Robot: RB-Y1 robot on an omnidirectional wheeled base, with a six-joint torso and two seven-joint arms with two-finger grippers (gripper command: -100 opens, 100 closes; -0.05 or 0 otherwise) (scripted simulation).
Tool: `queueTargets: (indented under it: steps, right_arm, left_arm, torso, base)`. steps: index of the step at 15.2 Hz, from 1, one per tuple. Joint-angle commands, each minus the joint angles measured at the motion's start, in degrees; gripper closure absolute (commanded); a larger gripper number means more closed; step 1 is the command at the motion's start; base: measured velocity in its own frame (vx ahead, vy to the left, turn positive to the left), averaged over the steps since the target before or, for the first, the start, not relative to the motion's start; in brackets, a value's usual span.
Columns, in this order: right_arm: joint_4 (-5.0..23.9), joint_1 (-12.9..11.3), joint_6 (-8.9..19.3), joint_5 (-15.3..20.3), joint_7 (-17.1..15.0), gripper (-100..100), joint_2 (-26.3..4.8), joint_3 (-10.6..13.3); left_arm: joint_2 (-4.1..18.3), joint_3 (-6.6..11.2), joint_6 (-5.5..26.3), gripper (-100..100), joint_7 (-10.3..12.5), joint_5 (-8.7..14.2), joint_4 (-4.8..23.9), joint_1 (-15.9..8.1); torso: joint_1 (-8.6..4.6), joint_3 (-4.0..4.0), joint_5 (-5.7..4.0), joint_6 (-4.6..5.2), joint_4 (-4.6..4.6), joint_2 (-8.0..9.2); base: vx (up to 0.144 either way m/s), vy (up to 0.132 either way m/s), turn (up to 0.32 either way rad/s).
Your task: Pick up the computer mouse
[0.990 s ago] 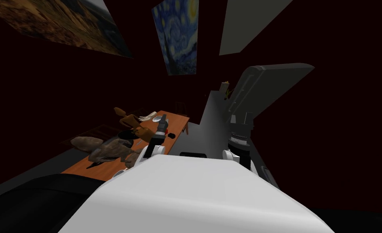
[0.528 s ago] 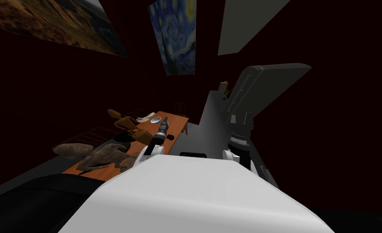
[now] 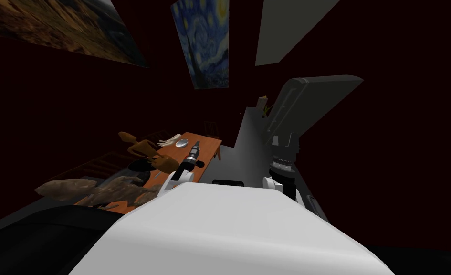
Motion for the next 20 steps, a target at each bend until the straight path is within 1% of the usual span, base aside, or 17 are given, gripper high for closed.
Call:
queueTargets:
  steps: [1,2,3,4,5,6,7,8,9,10,11,13,14,15,17,18,20]
  right_arm:
    - [0.0,0.0,0.0,0.0,0.0,0,0.0,0.0]
    - [0.0,0.0,0.0,0.0,0.0,0,0.0,0.0]
    - [0.0,0.0,0.0,0.0,0.0,0,0.0,0.0]
    - [0.0,0.0,0.0,0.0,0.0,0,0.0,0.0]
    - [0.0,0.0,0.0,0.0,0.0,0,0.0,0.0]
    - [0.0,0.0,0.0,0.0,0.0,0,0.0,0.0]
    - [0.0,0.0,0.0,0.0,0.0,0,0.0,0.0]
    - [0.0,0.0,0.0,0.0,0.0,0,0.0,0.0]
    - [0.0,0.0,0.0,0.0,0.0,0,0.0,0.0]
    - [0.0,0.0,0.0,0.0,0.0,0,0.0,0.0]
    - [0.0,0.0,0.0,0.0,0.0,0,0.0,0.0]
    - [0.0,0.0,0.0,0.0,0.0,0,0.0,0.0]
    - [0.0,0.0,0.0,0.0,0.0,0,0.0,0.0]
    - [0.0,0.0,0.0,0.0,0.0,0,0.0,0.0]
    - [0.0,0.0,0.0,0.0,0.0,0,0.0,0.0]
    - [0.0,0.0,0.0,0.0,0.0,0,0.0,0.0]
    - [0.0,0.0,0.0,0.0,0.0,0,0.0,0.0]
  left_arm:
    - [0.0,-0.11,2.3,-100,-0.3,0.2,0.1,0.3]
    - [0.4,0.05,4.0,-100,-0.7,0.9,0.9,0.1]
    - [0.4,0.05,5.4,-100,-0.7,0.9,0.9,0.1]
    - [0.4,0.05,5.7,-100,-0.7,0.9,0.9,0.1]
    - [0.8,0.22,7.7,-100,-1.2,1.7,1.8,-0.1]
    - [0.8,0.22,8.9,-100,-1.2,1.7,1.8,-0.1]
    - [0.8,0.22,9.2,-100,-1.2,1.7,1.8,-0.1]
    - [1.2,0.39,11.2,-100,-1.7,2.5,2.7,-0.3]
    - [1.2,0.39,12.4,-100,-1.7,2.5,2.7,-0.3]
    - [1.2,0.39,12.7,-100,-1.7,2.5,2.7,-0.3]
    - [1.7,0.56,14.5,-100,-2.2,3.3,3.7,-0.6]
    - [1.7,0.56,16.3,-100,-2.2,3.3,3.7,-0.6]
    - [1.7,0.56,16.3,-100,-2.2,3.3,3.7,-0.6]
    - [2.1,0.73,18.2,-100,-2.6,4.1,4.7,-0.8]
    - [2.1,0.73,19.9,-100,-2.6,4.1,4.7,-0.8]
    - [2.6,0.91,21.6,-100,-3.1,4.9,5.8,-1.1]
    - [2.6,0.91,23.5,-100,-3.1,4.9,5.8,-1.1]
  torso:
    - [0.00,0.00,0.00,0.00,0.00,0.00]
    - [-0.01,0.01,0.00,-0.01,0.00,0.03]
    - [-0.02,0.02,-0.01,0.00,0.01,0.03]
    - [-0.02,0.01,0.00,0.00,0.00,0.03]
    - [-0.02,0.03,0.00,-0.01,0.01,0.06]
    - [-0.03,0.03,-0.01,0.00,0.01,0.05]
    - [-0.03,0.02,-0.01,0.00,0.01,0.04]
    - [-0.02,0.04,-0.01,-0.01,0.01,0.07]
    - [-0.02,0.04,-0.01,0.00,0.01,0.08]
    - [-0.03,0.03,-0.01,0.00,0.01,0.06]
    - [-0.03,0.04,-0.01,-0.01,0.01,0.08]
    - [-0.01,0.02,0.00,0.00,0.01,0.04]
    - [-0.01,0.03,0.00,-0.01,0.01,0.06]
    - [-0.01,0.06,-0.01,-0.01,0.02,0.11]
    - [-0.01,0.05,0.00,0.00,0.02,0.09]
    - [-0.01,0.05,-0.01,-0.01,0.02,0.10]
    - [-0.03,0.03,-0.01,0.00,0.01,0.06]
  base:
    - [0.042,-0.004,-0.018]
    - [0.046,-0.007,-0.037]
    - [0.047,-0.006,-0.040]
    - [0.033,-0.003,-0.014]
    - [0.043,-0.009,-0.037]
    - [0.047,-0.007,-0.046]
    - [0.032,-0.001,-0.020]
    - [0.036,-0.008,-0.047]
    - [0.043,-0.010,-0.039]
    - [0.034,-0.004,-0.010]
    - [0.044,-0.002,-0.039]
    - [0.043,-0.001,-0.030]
    - [0.018,-0.001,0.000]
    - [0.029,0.001,-0.037]
    - [0.035,-0.003,-0.038]
    - [0.040,-0.009,-0.035]
    - [0.041,-0.005,-0.031]
